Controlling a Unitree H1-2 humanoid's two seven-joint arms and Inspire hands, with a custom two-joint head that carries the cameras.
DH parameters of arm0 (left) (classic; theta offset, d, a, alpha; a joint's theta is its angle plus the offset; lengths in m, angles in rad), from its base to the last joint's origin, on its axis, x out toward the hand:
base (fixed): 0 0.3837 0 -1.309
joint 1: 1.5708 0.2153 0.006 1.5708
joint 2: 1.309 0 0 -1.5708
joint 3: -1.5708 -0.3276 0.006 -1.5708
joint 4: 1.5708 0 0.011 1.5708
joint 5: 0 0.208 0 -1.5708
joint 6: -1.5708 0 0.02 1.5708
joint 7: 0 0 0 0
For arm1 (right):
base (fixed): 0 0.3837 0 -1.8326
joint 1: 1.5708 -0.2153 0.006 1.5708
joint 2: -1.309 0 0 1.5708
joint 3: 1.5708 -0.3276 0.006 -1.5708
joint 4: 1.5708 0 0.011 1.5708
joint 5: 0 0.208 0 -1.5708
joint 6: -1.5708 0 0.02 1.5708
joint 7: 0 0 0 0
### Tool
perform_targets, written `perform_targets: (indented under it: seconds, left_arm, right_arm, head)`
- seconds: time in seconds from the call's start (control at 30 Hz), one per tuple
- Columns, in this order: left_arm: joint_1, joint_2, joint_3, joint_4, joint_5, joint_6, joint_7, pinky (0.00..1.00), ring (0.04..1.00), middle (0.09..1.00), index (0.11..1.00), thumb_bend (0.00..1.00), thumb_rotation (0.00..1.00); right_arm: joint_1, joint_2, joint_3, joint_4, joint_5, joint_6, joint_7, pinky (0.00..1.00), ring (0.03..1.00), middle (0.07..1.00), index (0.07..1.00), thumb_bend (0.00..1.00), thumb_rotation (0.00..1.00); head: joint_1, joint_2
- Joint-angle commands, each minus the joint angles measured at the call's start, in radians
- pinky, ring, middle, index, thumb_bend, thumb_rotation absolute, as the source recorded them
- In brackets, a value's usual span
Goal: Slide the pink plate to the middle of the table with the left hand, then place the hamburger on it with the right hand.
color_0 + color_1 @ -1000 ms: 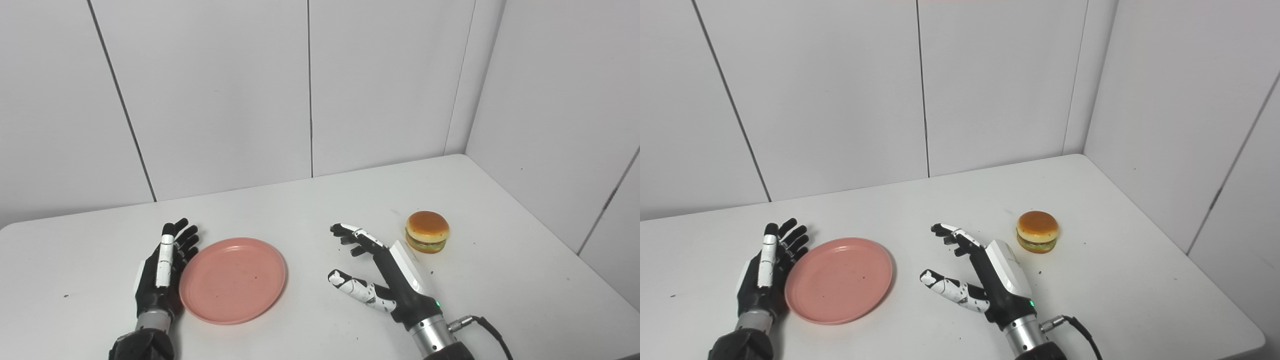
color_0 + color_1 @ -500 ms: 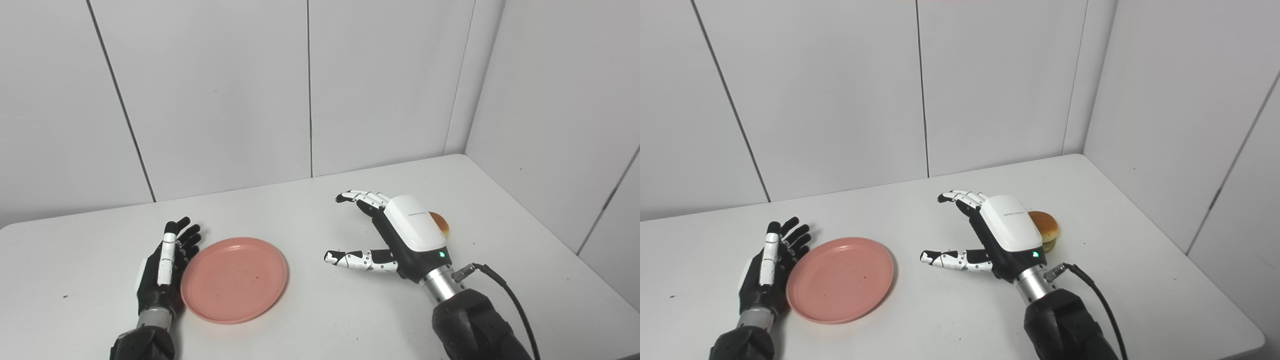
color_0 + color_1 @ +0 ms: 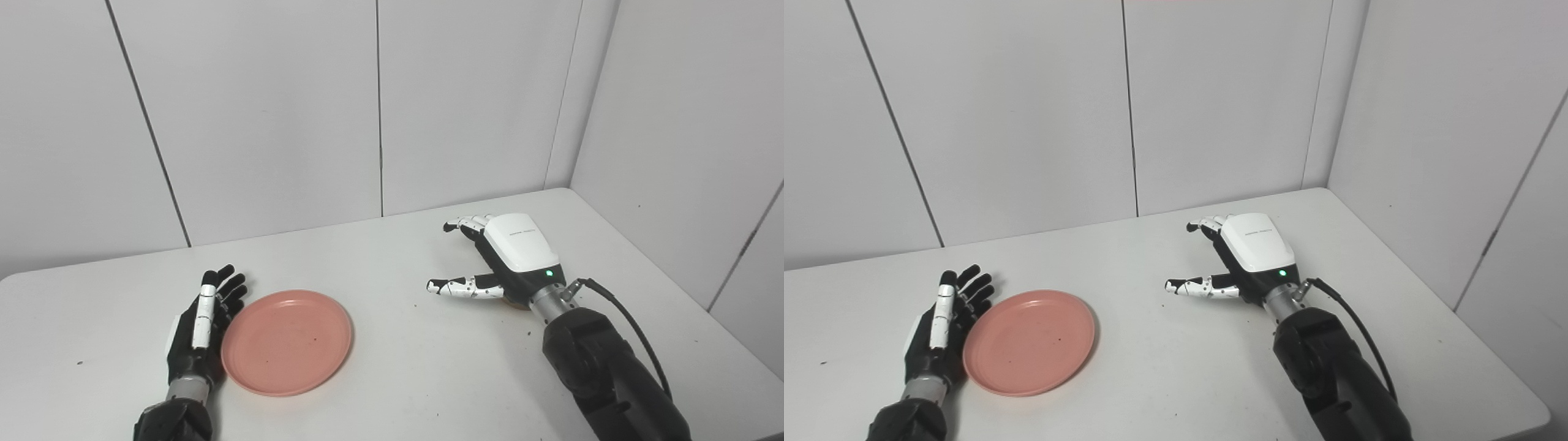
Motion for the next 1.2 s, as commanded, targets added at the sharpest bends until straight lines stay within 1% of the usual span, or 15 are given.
perform_targets:
  seconds: [0.0,0.13,0.23,0.33,0.43,0.6,0.8,0.93,1.1,1.17]
  left_arm:
    - [-0.016,0.011,-0.006,0.004,0.007,0.015,-0.005,0.91,0.862,0.820,0.804,0.81,0.82]
    - [-0.016,0.011,-0.003,0.006,0.004,0.016,-0.008,0.92,0.866,0.824,0.805,0.82,0.82]
    - [-0.015,0.010,-0.003,0.005,0.002,0.013,-0.010,0.92,0.866,0.824,0.807,0.81,0.82]
    - [-0.014,0.010,-0.003,0.006,0.002,0.010,-0.011,0.91,0.857,0.816,0.806,0.81,0.82]
    - [-0.013,0.009,-0.001,0.008,0.000,0.010,-0.012,0.92,0.849,0.809,0.810,0.82,0.82]
    - [-0.012,0.006,0.003,0.006,-0.007,0.013,-0.018,0.93,0.856,0.813,0.809,0.81,0.81]
    - [-0.006,0.000,0.002,-0.003,-0.009,0.019,-0.023,0.95,0.865,0.818,0.812,0.81,0.80]
    - [-0.005,0.004,-0.003,-0.004,-0.006,0.018,-0.028,0.96,0.873,0.828,0.831,0.80,0.82]
    - [-0.004,0.005,0.000,-0.010,-0.009,0.017,-0.029,0.94,0.861,0.817,0.824,0.80,0.81]
    - [-0.004,0.006,-0.002,-0.012,-0.006,0.017,-0.032,0.93,0.861,0.816,0.819,0.80,0.81]
  right_arm:
    - [-0.059,-0.031,-0.011,0.013,-0.012,0.014,-0.035,0.71,0.775,0.781,0.733,0.85,0.89]
    - [-0.077,-0.041,-0.012,0.075,-0.005,0.014,-0.055,0.69,0.761,0.770,0.729,0.83,0.84]
    - [-0.087,-0.047,-0.010,0.109,-0.003,0.025,-0.060,0.68,0.762,0.774,0.733,0.84,0.85]
    - [-0.091,-0.053,-0.012,0.139,0.008,0.031,-0.061,0.67,0.765,0.779,0.740,0.85,0.88]
    - [-0.090,-0.060,-0.014,0.160,0.013,0.037,-0.061,0.66,0.759,0.773,0.734,0.84,0.89]
    - [-0.085,-0.074,-0.017,0.192,0.014,0.041,-0.073,0.63,0.746,0.772,0.729,0.83,0.89]
    - [-0.077,-0.086,-0.022,0.216,0.028,0.056,-0.085,0.63,0.739,0.766,0.724,0.82,0.89]
    - [-0.069,-0.095,-0.011,0.221,0.033,0.063,-0.088,0.64,0.746,0.766,0.718,0.82,0.88]
    - [-0.059,-0.104,-0.008,0.220,0.037,0.072,-0.086,0.66,0.752,0.773,0.721,0.82,0.89]
    - [-0.058,-0.105,-0.014,0.223,0.049,0.076,-0.084,0.65,0.753,0.774,0.725,0.83,0.90]
  head:
    - [0.001,0.001]
    - [0.002,0.001]
    - [0.006,0.001]
    - [0.008,0.002]
    - [0.008,0.003]
    - [0.006,0.004]
    - [0.008,0.008]
    - [0.006,0.010]
    - [0.005,0.012]
    - [0.006,0.013]
